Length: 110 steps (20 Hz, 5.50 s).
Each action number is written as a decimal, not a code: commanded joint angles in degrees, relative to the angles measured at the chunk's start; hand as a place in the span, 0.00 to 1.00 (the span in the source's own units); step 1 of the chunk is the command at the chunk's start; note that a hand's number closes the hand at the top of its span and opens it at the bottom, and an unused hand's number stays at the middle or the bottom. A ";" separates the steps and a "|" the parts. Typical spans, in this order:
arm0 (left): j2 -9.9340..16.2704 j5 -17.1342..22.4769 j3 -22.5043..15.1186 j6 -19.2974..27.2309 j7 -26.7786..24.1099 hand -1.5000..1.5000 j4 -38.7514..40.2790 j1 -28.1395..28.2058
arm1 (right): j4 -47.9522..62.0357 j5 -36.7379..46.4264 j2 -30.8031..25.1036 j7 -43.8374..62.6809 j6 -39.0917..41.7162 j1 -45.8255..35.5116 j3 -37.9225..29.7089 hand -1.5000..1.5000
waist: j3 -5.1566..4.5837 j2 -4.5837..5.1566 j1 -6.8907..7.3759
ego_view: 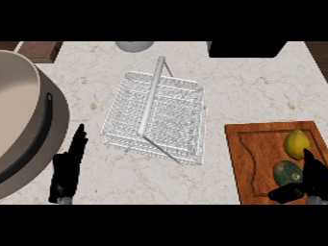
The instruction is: Pick the squash from the cutting board and place it in the tiered basket
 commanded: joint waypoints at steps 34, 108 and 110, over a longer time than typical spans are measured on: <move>-0.44 -1.04 3.11 -2.14 0.17 0.50 -0.23 1.07 | -47.48 6.18 2.95 -15.10 0.94 7.05 27.83 1.00 | 0.05 -0.30 -1.09; -1.87 -2.07 5.68 -4.07 -0.28 0.50 -0.37 1.60 | -13.42 -21.46 -8.15 0.13 -37.39 -35.61 -1.69 0.00 | 0.15 -0.52 -2.27; -2.05 -3.24 4.61 -3.58 -1.22 0.50 -1.54 3.29 | -18.74 -28.43 -11.70 -2.26 -34.75 -29.70 -7.09 0.00 | 0.23 -0.48 -2.41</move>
